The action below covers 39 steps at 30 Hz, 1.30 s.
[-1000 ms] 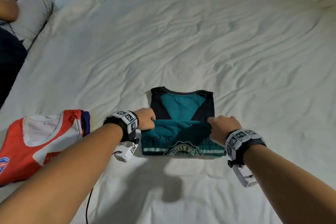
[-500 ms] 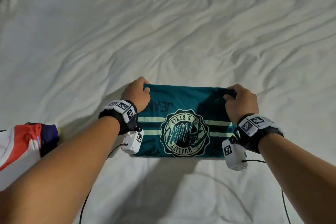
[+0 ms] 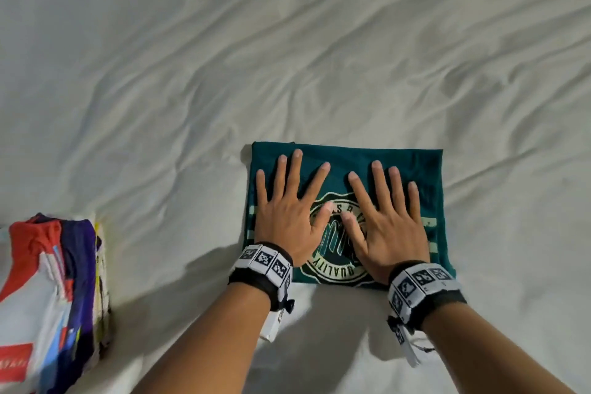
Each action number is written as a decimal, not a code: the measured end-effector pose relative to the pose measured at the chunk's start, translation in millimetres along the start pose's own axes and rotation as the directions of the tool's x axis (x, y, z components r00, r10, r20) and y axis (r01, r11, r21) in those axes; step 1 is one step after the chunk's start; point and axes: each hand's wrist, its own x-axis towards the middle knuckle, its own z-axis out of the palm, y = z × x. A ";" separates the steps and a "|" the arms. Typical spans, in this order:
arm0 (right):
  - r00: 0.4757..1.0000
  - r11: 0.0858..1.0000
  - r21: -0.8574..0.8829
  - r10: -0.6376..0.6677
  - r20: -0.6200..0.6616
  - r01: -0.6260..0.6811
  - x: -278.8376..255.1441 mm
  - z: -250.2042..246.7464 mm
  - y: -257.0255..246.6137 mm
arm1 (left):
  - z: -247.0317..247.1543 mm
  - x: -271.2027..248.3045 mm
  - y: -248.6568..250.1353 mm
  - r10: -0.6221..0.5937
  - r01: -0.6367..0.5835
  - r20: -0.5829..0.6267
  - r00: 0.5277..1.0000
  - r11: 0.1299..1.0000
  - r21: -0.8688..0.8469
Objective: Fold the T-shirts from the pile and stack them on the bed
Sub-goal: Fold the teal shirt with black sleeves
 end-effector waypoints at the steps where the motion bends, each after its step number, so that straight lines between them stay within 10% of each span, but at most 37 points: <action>1: 1.000 1.000 -0.005 0.000 0.000 0.000 0.3 -1.5 6.1 | -0.2 0.7 -2.3 -0.028 0.028 -0.006 1.000 1.000 0.000; 22: 0.964 0.946 0.188 0.266 0.018 -0.265 -34.1 -11.4 45.1 | -10.1 -36.6 -1.4 -0.215 0.204 -0.091 0.972 0.972 -0.117; 26: 0.887 0.879 0.307 0.427 -0.173 -0.364 -83.4 -17.3 32.1 | 15.5 -86.5 25.6 -0.204 0.195 -0.040 0.978 0.967 -0.164; 30: 0.801 0.712 0.504 0.595 -0.064 -0.489 -109.0 -13.8 33.1 | 20.8 -92.9 26.3 -0.270 0.249 -0.070 0.960 0.942 -0.224; 34: 0.792 0.635 0.624 0.609 -0.041 -0.455 -110.1 -13.4 33.0 | 5.6 -98.9 12.2 -0.594 0.481 -0.180 0.784 0.765 -0.429; 37: 0.744 0.525 0.728 0.668 -0.031 -0.441 -109.9 -23.1 28.3 | 0.5 -110.5 -0.6 -0.776 0.644 -0.046 0.629 0.554 -0.527; 39: 0.718 0.475 0.780 0.695 -0.049 -0.407 -112.5 -29.7 24.4 | 1.6 -118.6 -4.2 -0.774 0.610 -0.062 0.630 0.543 -0.577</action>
